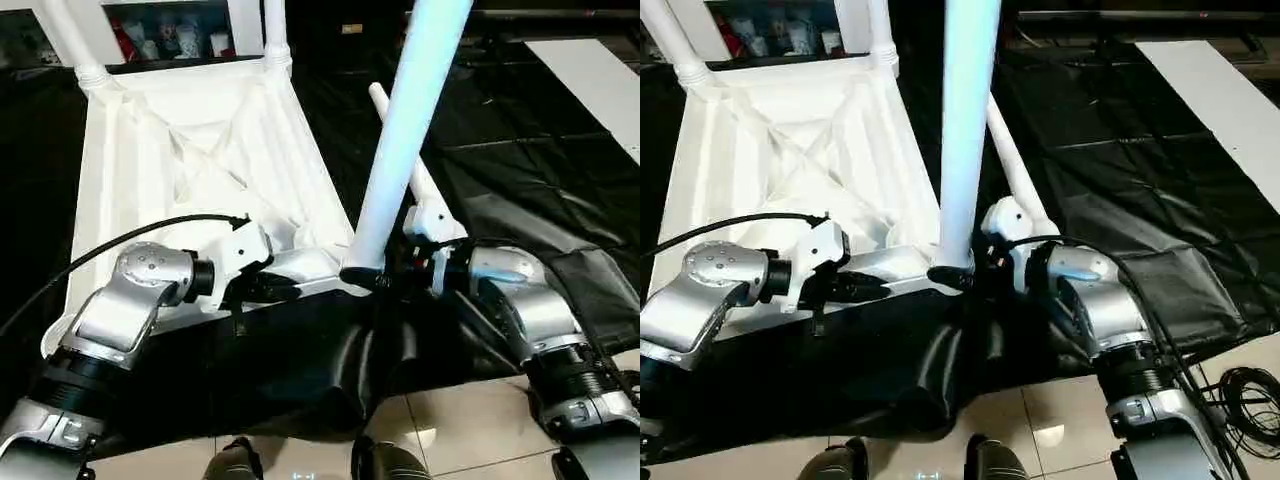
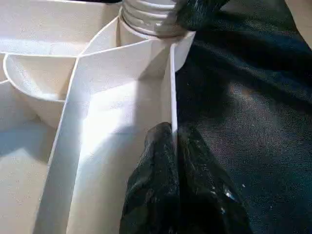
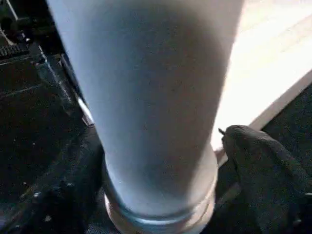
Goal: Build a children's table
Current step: Rotate leg to tighten
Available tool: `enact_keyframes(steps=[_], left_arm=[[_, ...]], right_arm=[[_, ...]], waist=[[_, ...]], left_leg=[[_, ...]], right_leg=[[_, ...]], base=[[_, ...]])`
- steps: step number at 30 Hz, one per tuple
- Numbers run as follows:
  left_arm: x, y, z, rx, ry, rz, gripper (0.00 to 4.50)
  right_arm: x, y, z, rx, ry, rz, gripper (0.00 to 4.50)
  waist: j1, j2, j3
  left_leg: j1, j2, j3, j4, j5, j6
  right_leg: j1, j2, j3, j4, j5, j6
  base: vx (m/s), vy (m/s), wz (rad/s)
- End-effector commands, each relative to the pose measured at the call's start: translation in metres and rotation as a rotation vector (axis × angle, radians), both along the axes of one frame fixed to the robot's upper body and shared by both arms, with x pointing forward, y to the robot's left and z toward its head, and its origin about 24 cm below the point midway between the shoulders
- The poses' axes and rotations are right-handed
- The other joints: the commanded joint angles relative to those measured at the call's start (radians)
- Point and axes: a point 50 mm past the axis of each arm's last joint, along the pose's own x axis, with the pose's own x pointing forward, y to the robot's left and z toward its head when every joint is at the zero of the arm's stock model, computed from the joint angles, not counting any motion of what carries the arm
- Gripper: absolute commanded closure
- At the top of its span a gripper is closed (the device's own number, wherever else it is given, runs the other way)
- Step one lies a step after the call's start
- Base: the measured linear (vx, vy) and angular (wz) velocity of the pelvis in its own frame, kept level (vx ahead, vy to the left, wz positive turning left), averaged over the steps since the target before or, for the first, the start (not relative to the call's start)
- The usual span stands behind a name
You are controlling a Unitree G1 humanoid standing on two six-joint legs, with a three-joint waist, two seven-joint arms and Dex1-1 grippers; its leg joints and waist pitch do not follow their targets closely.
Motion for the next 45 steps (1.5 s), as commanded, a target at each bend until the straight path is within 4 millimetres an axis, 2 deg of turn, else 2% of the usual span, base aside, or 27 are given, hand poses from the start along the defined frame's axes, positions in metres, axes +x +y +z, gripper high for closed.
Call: enact_keyframes(steps=[1, 6, 10, 24, 26, 28, 29, 33, 34, 35, 36, 38, 39, 40, 41, 45], left_arm=[[-0.007, -0.009, -0.011, -0.021, 0.070, -0.068, 4.50], [-0.007, -0.009, -0.011, -0.020, 0.071, -0.070, 4.50], [-0.007, -0.009, -0.011, -0.021, 0.070, -0.067, 4.50], [-0.005, -0.006, -0.012, -0.006, 0.061, -0.043, 4.50], [0.003, -0.009, -0.015, 0.006, 0.038, 0.033, 4.50], [0.005, -0.011, -0.016, 0.010, 0.035, 0.061, 4.50], [0.006, -0.012, -0.017, 0.014, 0.037, 0.075, 4.50], [0.020, -0.028, -0.021, 0.009, 0.029, 0.219, 4.50], [0.025, -0.035, -0.023, 0.013, 0.026, 0.289, 4.50], [0.025, -0.035, -0.023, 0.013, 0.026, 0.289, 4.50], [0.030, -0.042, -0.025, 0.015, 0.030, 0.349, 4.50], [0.035, -0.053, -0.028, 0.022, 0.035, 0.419, 4.50], [0.035, -0.053, -0.029, 0.022, 0.035, 0.419, 4.50], [0.037, -0.063, -0.031, 0.049, 0.016, 0.447, 4.50], [0.038, -0.066, -0.031, 0.059, 0.008, 0.455, 4.50], [0.040, -0.072, -0.031, 0.061, 0.004, 0.471, 4.50]], right_arm=[[0.003, 0.000, 0.002, -0.016, -0.017, 0.000, 0.85], [0.004, 0.000, 0.002, -0.026, -0.023, 0.008, 1.38], [0.005, -0.001, 0.002, -0.023, -0.027, 0.004, 1.69], [0.006, -0.001, -0.004, -0.007, -0.019, -0.038, 1.78], [0.015, -0.002, -0.010, 0.006, -0.007, -0.206, 1.78], [0.019, 0.000, -0.013, 0.020, 0.004, -0.290, 1.78], [0.021, 0.000, -0.015, 0.030, 0.011, -0.333, 1.78], [0.026, 0.022, -0.025, 0.116, 0.084, -0.533, 1.78], [0.028, 0.031, -0.028, 0.135, 0.113, -0.606, 1.79], [0.028, 0.031, -0.028, 0.135, 0.113, -0.606, 1.79], [0.031, 0.040, -0.032, 0.148, 0.144, -0.678, 1.79], [0.033, 0.054, -0.038, 0.161, 0.189, -0.775, 1.80], [0.033, 0.054, -0.038, 0.161, 0.190, -0.775, 1.80], [0.034, 0.069, -0.041, 0.157, 0.204, -0.801, 1.80], [0.034, 0.074, -0.041, 0.153, 0.204, -0.806, 1.80], [0.032, 0.090, -0.038, 0.143, 0.191, -0.779, 1.80]], waist=[[0.000, -0.005, -0.075], [0.000, -0.005, -0.073], [-0.001, -0.006, -0.074], [0.000, -0.005, -0.076], [-0.003, -0.006, -0.072], [-0.005, -0.006, -0.070], [-0.008, -0.007, -0.068], [-0.017, -0.002, -0.063], [-0.016, -0.003, -0.064], [-0.017, -0.002, -0.061], [-0.019, -0.001, -0.060], [-0.018, -0.002, -0.060], [-0.018, -0.002, -0.063], [-0.019, -0.007, -0.064], [-0.020, -0.004, -0.065], [-0.016, -0.011, -0.064]], left_leg=[[0.016, 0.009, 0.012, -0.038, -0.068, 0.117], [0.015, 0.009, 0.011, -0.038, -0.093, 0.104], [0.014, 0.008, 0.010, -0.037, -0.085, 0.105], [0.014, 0.008, 0.010, -0.035, -0.073, 0.118], [0.013, 0.008, 0.010, -0.037, -0.089, 0.105], [0.013, 0.007, 0.007, -0.041, -0.132, 0.073], [0.012, 0.007, 0.005, -0.043, -0.158, 0.051], [0.013, 0.006, 0.003, -0.051, -0.208, 0.013], [0.015, 0.007, 0.001, -0.051, -0.210, 0.008], [0.022, 0.006, 0.002, -0.052, -0.239, -0.002], [0.019, 0.005, 0.002, -0.053, -0.244, -0.003], [0.023, 0.002, 0.000, -0.055, -0.266, -0.016], [0.023, 0.002, 0.000, -0.054, -0.260, -0.015], [0.020, 0.003, 0.001, -0.054, -0.247, -0.010], [0.021, 0.003, 0.002, -0.053, -0.246, -0.008], [0.018, -0.001, 0.003, -0.055, -0.249, 0.005]], right_leg=[[0.073, -0.048, 0.032, -0.043, 0.036, -0.292], [0.072, -0.049, 0.033, -0.046, -0.011, -0.282], [0.072, -0.047, 0.033, -0.043, 0.000, -0.283], [0.073, -0.047, 0.032, -0.041, 0.019, -0.291], [0.069, -0.047, 0.032, -0.046, -0.018, -0.286], [0.070, -0.052, 0.031, -0.054, -0.112, -0.270], [0.069, -0.053, 0.032, -0.060, -0.175, -0.245], [0.060, -0.054, 0.033, -0.072, -0.287, -0.208], [0.060, -0.053, 0.033, -0.073, -0.291, -0.204], [0.054, -0.051, 0.034, -0.077, -0.312, -0.197], [0.055, -0.052, 0.034, -0.076, -0.316, -0.195], [0.053, -0.049, 0.033, -0.080, -0.337, -0.175], [0.055, -0.051, 0.033, -0.078, -0.323, -0.174], [0.054, -0.049, 0.033, -0.077, -0.285, -0.173], [0.052, -0.049, 0.034, -0.076, -0.272, -0.177], [0.054, -0.047, 0.033, -0.078, -0.262, -0.156]], base=[[0.000, 0.000, 0.00], [0.000, 0.000, 0.00], [0.000, 0.000, 0.00], [0.000, 0.000, 0.00], [0.000, 0.000, 0.00], [0.000, 0.000, 0.00], [0.000, 0.000, 0.00], [0.000, 0.000, 0.00], [0.000, 0.000, 0.00], [0.000, 0.000, 0.00], [0.000, 0.000, 0.00], [0.000, 0.000, 0.00], [0.000, 0.000, 0.00], [0.000, 0.000, 0.00], [0.000, 0.000, 0.00], [0.000, 0.000, 0.00]])
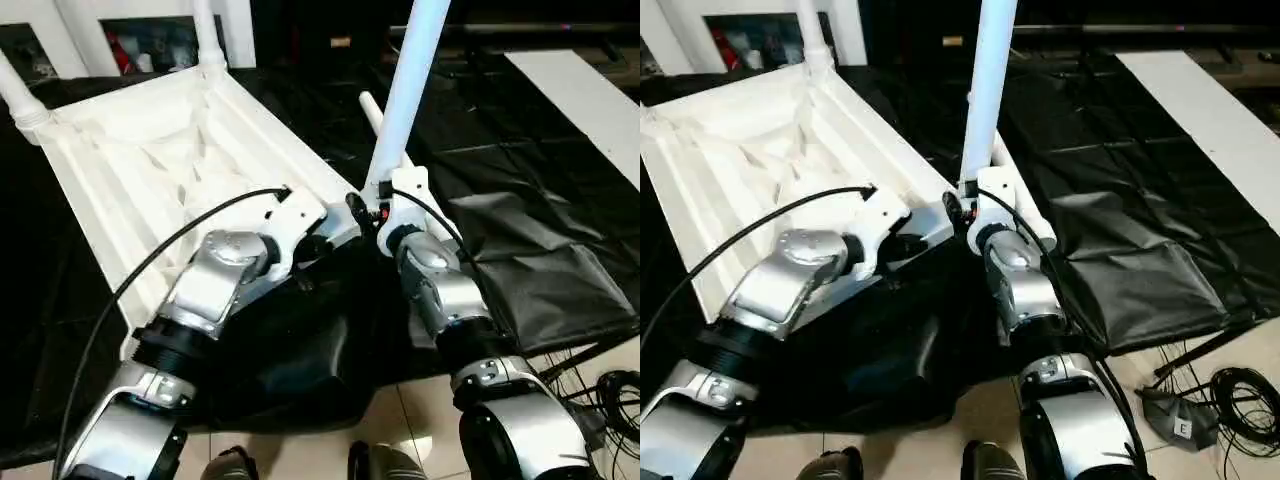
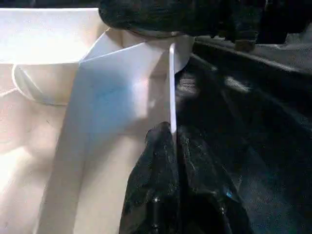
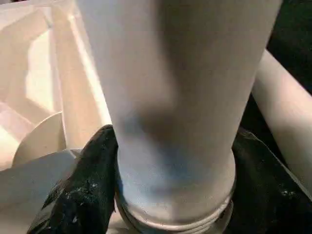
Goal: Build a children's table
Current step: Rotate leg to tighten
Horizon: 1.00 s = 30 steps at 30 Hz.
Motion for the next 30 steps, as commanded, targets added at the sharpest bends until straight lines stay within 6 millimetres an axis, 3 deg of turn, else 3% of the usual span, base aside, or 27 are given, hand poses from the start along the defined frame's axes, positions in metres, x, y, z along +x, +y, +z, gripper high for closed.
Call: enact_keyframes(steps=[1, 4, 6, 9, 10, 16, 19, 20, 25, 30], left_arm=[[-0.002, -0.005, -0.025, 0.052, 0.073, 0.074, 4.50], [-0.002, -0.005, -0.024, 0.054, 0.071, 0.080, 4.50], [-0.002, -0.002, -0.023, 0.058, 0.063, 0.077, 4.50], [-0.003, 0.000, -0.022, 0.055, 0.050, 0.050, 4.50], [-0.004, 0.000, -0.022, 0.050, 0.050, 0.043, 4.50], [-0.011, 0.010, -0.023, 0.039, 0.059, 0.005, 4.50], [-0.015, 0.019, -0.023, 0.027, 0.050, -0.024, 4.50], [-0.016, 0.023, -0.023, 0.022, 0.051, -0.034, 4.50], [-0.026, 0.032, -0.018, -0.007, 0.030, -0.167, 4.50], [-0.043, 0.043, -0.014, -0.013, 0.096, -0.347, 4.50]], right_arm=[[-0.017, 0.043, -0.025, 0.010, 0.124, 0.143, 1.80], [-0.017, 0.046, -0.023, 0.042, 0.122, 0.172, 1.80], [-0.017, 0.049, -0.020, 0.080, 0.120, 0.226, 1.24], [-0.017, 0.048, -0.016, 0.083, 0.091, 0.263, 1.03], [-0.017, 0.047, -0.015, 0.082, 0.086, 0.264, 0.92], [-0.014, 0.027, -0.003, 0.039, -0.002, 0.295, 0.35], [-0.016, 0.011, 0.001, -0.056, -0.051, 0.367, 0.11], [-0.018, 0.003, 0.002, -0.090, -0.066, 0.397, 0.11], [-0.026, -0.022, 0.010, -0.126, -0.089, 0.524, 0.11], [-0.042, -0.037, 0.014, -0.167, -0.090, 0.765, 0.11]], waist=[[0.002, -0.001, -0.057], [0.002, -0.001, -0.054], [0.001, 0.001, -0.053], [0.001, 0.001, -0.051], [-0.003, -0.001, -0.051], [-0.010, -0.002, -0.049], [-0.007, -0.003, -0.051], [-0.008, -0.008, -0.052], [-0.003, -0.008, -0.051], [0.000, 0.003, -0.051]], left_leg=[[0.005, 0.000, 0.005, -0.061, -0.247, 0.016], [0.004, 0.001, 0.003, -0.064, -0.271, 0.015], [0.004, 0.003, 0.002, -0.067, -0.297, 0.013], [0.003, 0.004, 0.000, -0.070, -0.312, 0.014], [-0.004, 0.003, -0.003, -0.072, -0.311, 0.012], [-0.005, 0.005, -0.004, -0.074, -0.303, 0.019], [-0.004, 0.006, 0.000, -0.069, -0.267, 0.029], [-0.007, 0.002, 0.004, -0.066, -0.223, 0.041], [-0.009, 0.001, 0.008, -0.063, -0.173, 0.072], [0.002, 0.011, 0.010, -0.062, -0.150, 0.093]], right_leg=[[0.044, -0.046, 0.031, -0.083, -0.263, -0.154], [0.042, -0.047, 0.029, -0.086, -0.296, -0.147], [0.040, -0.046, 0.029, -0.089, -0.316, -0.141], [0.039, -0.048, 0.029, -0.091, -0.331, -0.139], [0.045, -0.049, 0.027, -0.091, -0.342, -0.134], [0.041, -0.050, 0.029, -0.096, -0.371, -0.128], [0.042, -0.049, 0.032, -0.092, -0.311, -0.140], [0.047, -0.045, 0.031, -0.089, -0.241, -0.158], [0.055, -0.044, 0.032, -0.083, -0.176, -0.176], [0.050, -0.045, 0.032, -0.076, -0.121, -0.221]], base=[[0.000, 0.000, 0.00], [0.000, 0.000, 0.00], [0.000, 0.000, 0.00], [0.000, 0.000, 0.00], [0.000, 0.000, 0.00], [0.000, 0.000, 0.00], [0.000, 0.000, 0.00], [0.000, 0.000, 0.00], [0.000, 0.000, 0.00], [0.000, 0.000, 0.00]])
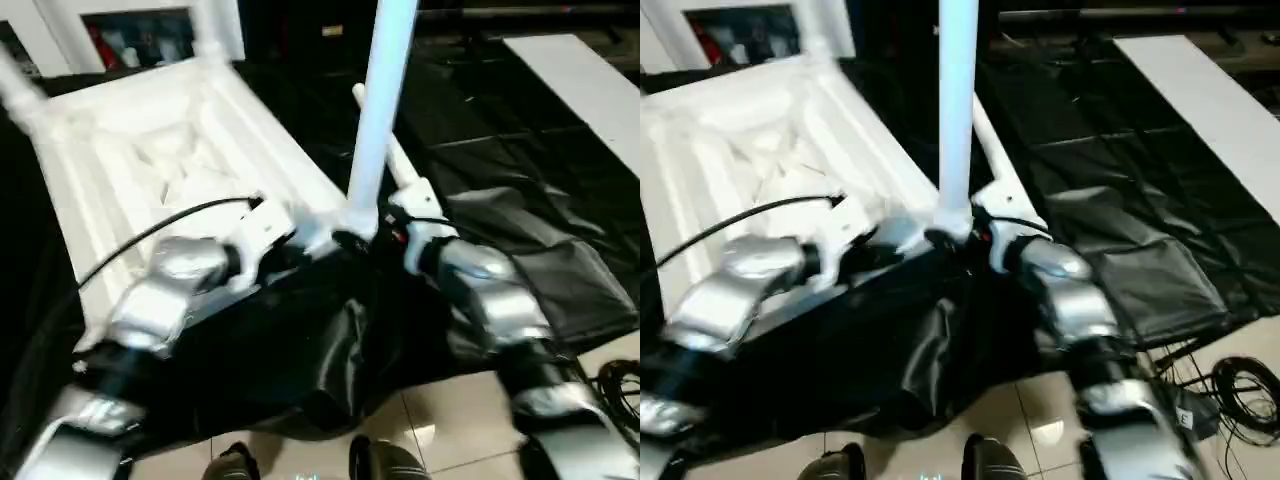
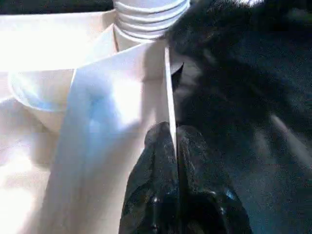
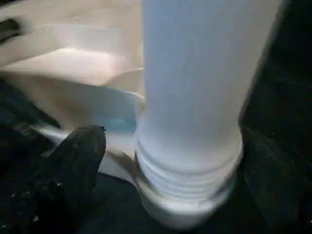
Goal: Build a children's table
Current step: Rotate leg to tighten
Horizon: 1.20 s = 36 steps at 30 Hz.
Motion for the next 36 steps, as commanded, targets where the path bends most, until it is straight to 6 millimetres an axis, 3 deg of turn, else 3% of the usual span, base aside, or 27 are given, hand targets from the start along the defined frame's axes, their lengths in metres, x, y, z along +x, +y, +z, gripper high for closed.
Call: enact_keyframes(steps=[1, 5, 10, 16, 36], left_arm=[[-0.013, -0.009, -0.019, -0.002, 0.108, -0.097, 4.50], [-0.015, 0.004, -0.016, 0.028, 0.105, -0.144, 4.50], [-0.015, 0.012, -0.012, 0.029, 0.111, -0.164, 4.50], [-0.016, 0.020, -0.008, 0.028, 0.124, -0.188, 4.50], [-0.016, 0.017, -0.009, 0.018, 0.123, -0.206, 4.50]], right_arm=[[-0.006, 0.006, 0.002, 0.009, -0.004, 0.089, 0.11], [-0.009, -0.002, 0.009, -0.002, -0.020, 0.145, 0.11], [-0.012, -0.005, 0.010, -0.036, -0.026, 0.197, 0.11], [-0.015, -0.008, 0.006, -0.074, -0.013, 0.273, 0.11], [-0.015, -0.005, -0.002, -0.108, -0.005, 0.312, 1.74]], waist=[[0.003, -0.004, -0.057], [0.016, -0.001, -0.060], [0.019, -0.003, -0.064], [0.019, -0.005, -0.063], [0.021, -0.006, -0.071]], left_leg=[[0.006, 0.011, 0.012, -0.040, -0.143, 0.099], [0.013, 0.013, 0.015, -0.037, -0.108, 0.112], [0.007, 0.009, 0.016, -0.032, -0.052, 0.129], [0.007, 0.011, 0.014, -0.031, -0.066, 0.126], [0.004, 0.010, 0.013, -0.022, -0.062, 0.130]], right_leg=[[0.059, -0.046, 0.035, -0.068, -0.083, -0.242], [0.061, -0.044, 0.034, -0.060, -0.008, -0.264], [0.069, -0.043, 0.033, -0.049, 0.098, -0.283], [0.071, -0.047, 0.032, -0.049, 0.066, -0.283], [0.074, -0.048, 0.032, -0.041, 0.065, -0.299]], base=[[0.000, 0.000, 0.00], [0.000, 0.000, 0.00], [0.000, 0.000, 0.00], [0.000, 0.000, 0.00], [0.000, 0.000, 0.00]])
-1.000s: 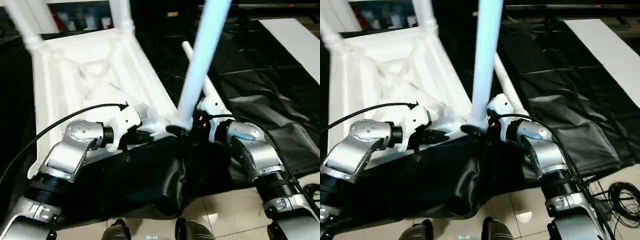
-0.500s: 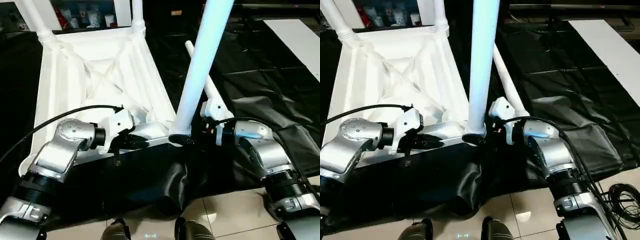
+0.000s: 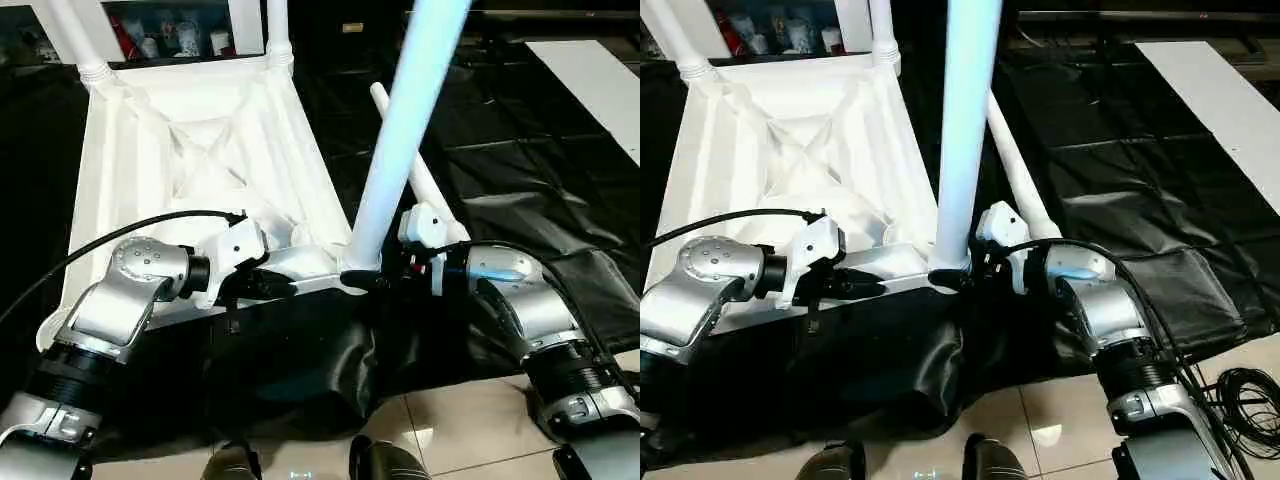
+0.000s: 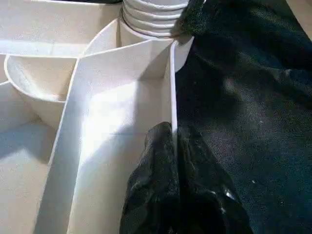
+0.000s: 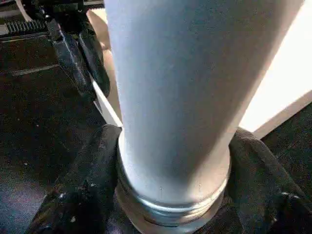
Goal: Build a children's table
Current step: Rotate leg to tighten
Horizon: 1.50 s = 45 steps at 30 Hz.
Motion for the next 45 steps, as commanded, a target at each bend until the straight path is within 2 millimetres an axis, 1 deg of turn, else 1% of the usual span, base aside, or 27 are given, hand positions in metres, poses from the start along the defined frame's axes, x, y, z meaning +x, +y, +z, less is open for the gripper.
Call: enact_keyframes(steps=[1, 5, 10, 13, 15, 16, 17, 19, 20, 22, 23, 24, 25, 26, 28, 30, 31, 32, 35, 37, 38, 39, 41, 42, 43, 44, 45], left_arm=[[-0.007, -0.004, -0.012, -0.004, 0.068, -0.040, 4.50], [-0.007, -0.005, -0.013, -0.005, 0.071, -0.044, 4.50], [-0.007, -0.006, -0.013, -0.003, 0.072, -0.046, 4.50], [-0.003, -0.007, -0.016, 0.011, 0.049, 0.009, 4.50], [0.005, -0.011, -0.020, 0.014, 0.024, 0.104, 4.50], [0.005, -0.011, -0.020, 0.014, 0.024, 0.104, 4.50], [0.009, -0.018, -0.024, 0.003, 0.022, 0.159, 4.50], [0.011, -0.023, -0.026, -0.002, 0.021, 0.200, 4.50], [0.017, -0.035, -0.030, -0.006, 0.014, 0.276, 4.50], [0.019, -0.040, -0.031, -0.006, 0.010, 0.304, 4.50], [0.022, -0.045, -0.033, -0.007, 0.012, 0.351, 4.50], [0.028, -0.056, -0.036, 0.003, 0.009, 0.436, 4.50], [0.028, -0.056, -0.036, 0.003, 0.009, 0.436, 4.50], [0.030, -0.063, -0.038, 0.014, 0.011, 0.472, 4.50], [0.031, -0.071, -0.039, 0.024, 0.008, 0.497, 4.50], [0.032, -0.075, -0.039, 0.030, 0.004, 0.508, 4.50], [0.034, -0.081, -0.039, 0.037, -0.003, 0.520, 4.50], [0.034, -0.082, -0.039, 0.033, -0.004, 0.526, 4.50], [0.035, -0.082, -0.037, 0.025, -0.015, 0.518, 4.50], [0.035, -0.081, -0.036, 0.022, -0.019, 0.505, 4.50], [0.034, -0.080, -0.035, 0.014, -0.020, 0.501, 4.50], [0.034, -0.079, -0.035, 0.012, -0.019, 0.503, 4.50], [0.032, -0.078, -0.035, 0.007, -0.018, 0.493, 4.50], [0.032, -0.078, -0.035, 0.007, -0.018, 0.493, 4.50], [0.030, -0.076, -0.035, 0.002, -0.023, 0.473, 4.50], [0.029, -0.072, -0.035, -0.007, -0.019, 0.467, 4.50], [0.029, -0.072, -0.035, -0.007, -0.019, 0.467, 4.50]], right_arm=[[-0.002, 0.002, -0.003, -0.018, 0.006, 0.030, 1.75], [-0.002, 0.002, -0.005, -0.017, 0.006, 0.032, 1.80], [-0.002, 0.003, -0.007, -0.006, 0.011, 0.018, 1.81], [0.000, 0.003, -0.011, 0.037, 0.031, -0.061, 1.81], [0.005, 0.007, -0.018, 0.084, 0.053, -0.192, 1.81], [0.005, 0.007, -0.018, 0.084, 0.053, -0.192, 1.81], [0.007, 0.014, -0.025, 0.127, 0.078, -0.291, 1.81], [0.008, 0.021, -0.028, 0.159, 0.095, -0.360, 1.81], [0.011, 0.037, -0.034, 0.209, 0.129, -0.489, 1.81], [0.012, 0.045, -0.038, 0.225, 0.154, -0.559, 1.81], [0.013, 0.051, -0.041, 0.224, 0.164, -0.616, 1.82], [0.017, 0.062, -0.045, 0.225, 0.183, -0.711, 1.82], [0.017, 0.062, -0.045, 0.225, 0.183, -0.711, 1.82], [0.019, 0.069, -0.047, 0.224, 0.197, -0.772, 1.82], [0.021, 0.078, -0.048, 0.226, 0.205, -0.821, 1.82], [0.022, 0.083, -0.048, 0.228, 0.205, -0.843, 1.82], [0.023, 0.092, -0.046, 0.226, 0.199, -0.860, 1.82], [0.023, 0.097, -0.044, 0.224, 0.191, -0.863, 1.82], [0.023, 0.100, -0.042, 0.228, 0.185, -0.840, 1.82], [0.023, 0.100, -0.041, 0.259, 0.203, -0.821, 1.82], [0.023, 0.099, -0.039, 0.310, 0.232, -0.807, 1.26], [0.024, 0.098, -0.038, 0.320, 0.226, -0.804, 1.12], [0.024, 0.096, -0.034, 0.320, 0.198, -0.779, 1.06], [0.024, 0.096, -0.034, 0.320, 0.198, -0.779, 0.91], [0.025, 0.092, -0.032, 0.289, 0.150, -0.756, 0.91], [0.026, 0.086, -0.028, 0.283, 0.126, -0.751, 0.68], [0.026, 0.086, -0.028, 0.283, 0.126, -0.751, 0.65]], waist=[[0.000, -0.002, -0.074], [0.000, -0.001, -0.074], [0.000, 0.000, -0.077], [0.000, 0.000, -0.077], [0.000, 0.000, -0.071], [-0.002, -0.002, -0.069], [-0.004, -0.003, -0.066], [-0.005, 0.000, -0.061], [-0.007, -0.002, -0.055], [-0.008, -0.002, -0.054], [-0.009, -0.003, -0.056], [-0.010, 0.001, -0.054], [-0.011, -0.001, -0.054], [-0.011, -0.001, -0.056], [-0.011, -0.002, -0.055], [-0.010, -0.003, -0.056], [-0.010, -0.002, -0.059], [-0.009, -0.004, -0.057], [-0.009, -0.001, -0.057], [-0.009, -0.004, -0.056], [-0.009, -0.004, -0.055], [-0.008, -0.001, -0.054], [-0.012, -0.004, -0.052], [-0.013, -0.005, -0.052], [-0.016, -0.006, -0.052], [-0.016, -0.007, -0.051], [-0.018, -0.008, -0.051]], left_leg=[[0.016, 0.009, 0.012, -0.038, -0.067, 0.119], [0.016, 0.010, 0.011, -0.038, -0.093, 0.106], [0.015, 0.008, 0.011, -0.036, -0.080, 0.107], [0.014, 0.007, 0.011, -0.035, -0.068, 0.113], [0.015, 0.008, 0.010, -0.040, -0.110, 0.094], [0.014, 0.008, 0.009, -0.041, -0.125, 0.084], [0.014, 0.009, 0.008, -0.044, -0.154, 0.058], [0.016, 0.009, 0.006, -0.049, -0.195, 0.041], [0.017, 0.008, 0.001, -0.057, -0.234, 0.009], [0.022, 0.007, -0.001, -0.060, -0.263, -0.007], [0.020, 0.005, -0.003, -0.062, -0.271, -0.017], [0.027, 0.006, -0.001, -0.061, -0.285, -0.022], [0.028, 0.003, -0.002, -0.061, -0.298, -0.023], [0.025, 0.002, -0.004, -0.063, -0.301, -0.026], [0.026, 0.000, -0.002, -0.062, -0.311, -0.023], [0.023, 0.001, -0.003, -0.063, -0.316, -0.018], [0.023, 0.000, -0.002, -0.062, -0.314, -0.014], [0.021, -0.001, -0.003, -0.064, -0.316, -0.012], [0.020, 0.000, -0.003, -0.066, -0.328, -0.008], [0.020, -0.001, -0.003, -0.067, -0.335, -0.005], [0.021, -0.001, -0.003, -0.067, -0.344, -0.002], [0.021, 0.000, -0.004, -0.069, -0.355, -0.002], [0.014, 0.001, -0.007, -0.073, -0.367, -0.001], [0.013, 0.000, -0.009, -0.074, -0.366, -0.003], [0.012, 0.001, -0.010, -0.075, -0.366, -0.003], [0.012, 0.001, -0.010, -0.075, -0.367, -0.003], [0.011, 0.000, -0.010, -0.075, -0.365, -0.001]], right_leg=[[0.075, -0.047, 0.032, -0.043, 0.055, -0.295], [0.073, -0.048, 0.032, -0.046, 0.008, -0.290], [0.075, -0.047, 0.033, -0.043, 0.034, -0.293], [0.075, -0.046, 0.032, -0.041, 0.055, -0.297], [0.072, -0.049, 0.032, -0.051, -0.022, -0.289], [0.072, -0.050, 0.032, -0.054, -0.056, -0.282], [0.070, -0.053, 0.034, -0.062, -0.141, -0.256], [0.064, -0.055, 0.033, -0.071, -0.228, -0.237], [0.062, -0.057, 0.034, -0.080, -0.335, -0.198], [0.056, -0.057, 0.035, -0.087, -0.397, -0.174], [0.058, -0.056, 0.035, -0.088, -0.420, -0.149], [0.046, -0.055, 0.037, -0.092, -0.422, -0.146], [0.046, -0.052, 0.036, -0.093, -0.435, -0.141], [0.049, -0.053, 0.035, -0.092, -0.435, -0.130], [0.044, -0.050, 0.035, -0.095, -0.424, -0.118], [0.045, -0.051, 0.034, -0.095, -0.416, -0.111], [0.043, -0.049, 0.034, -0.094, -0.391, -0.109], [0.045, -0.048, 0.033, -0.093, -0.384, -0.107], [0.043, -0.046, 0.033, -0.094, -0.368, -0.103], [0.044, -0.046, 0.033, -0.094, -0.371, -0.101], [0.042, -0.047, 0.033, -0.097, -0.388, -0.096], [0.040, -0.048, 0.033, -0.099, -0.411, -0.092], [0.042, -0.050, 0.032, -0.101, -0.439, -0.082], [0.044, -0.050, 0.030, -0.101, -0.449, -0.077], [0.043, -0.051, 0.030, -0.104, -0.465, -0.071], [0.043, -0.051, 0.030, -0.105, -0.474, -0.069], [0.043, -0.051, 0.030, -0.106, -0.476, -0.068]], base=[[0.000, 0.000, 0.00], [0.000, 0.000, 0.00], [0.000, 0.000, 0.00], [0.000, 0.000, 0.00], [0.000, 0.000, 0.00], [0.000, 0.000, 0.00], [0.000, 0.000, 0.00], [0.000, 0.000, 0.00], [0.000, 0.000, 0.00], [0.000, 0.000, 0.00], [0.000, 0.000, 0.00], [0.000, 0.000, 0.00], [0.000, 0.000, 0.00], [0.000, 0.000, 0.00], [0.000, 0.000, 0.00], [0.000, 0.000, 0.00], [0.000, 0.000, 0.00], [0.000, 0.000, 0.00], [0.000, 0.000, 0.00], [0.000, 0.000, 0.00], [0.000, 0.000, 0.00], [0.000, 0.000, 0.00], [0.000, 0.000, 0.00], [0.000, 0.000, 0.00], [0.000, 0.000, 0.00], [0.000, 0.000, 0.00], [0.000, 0.000, 0.00]])
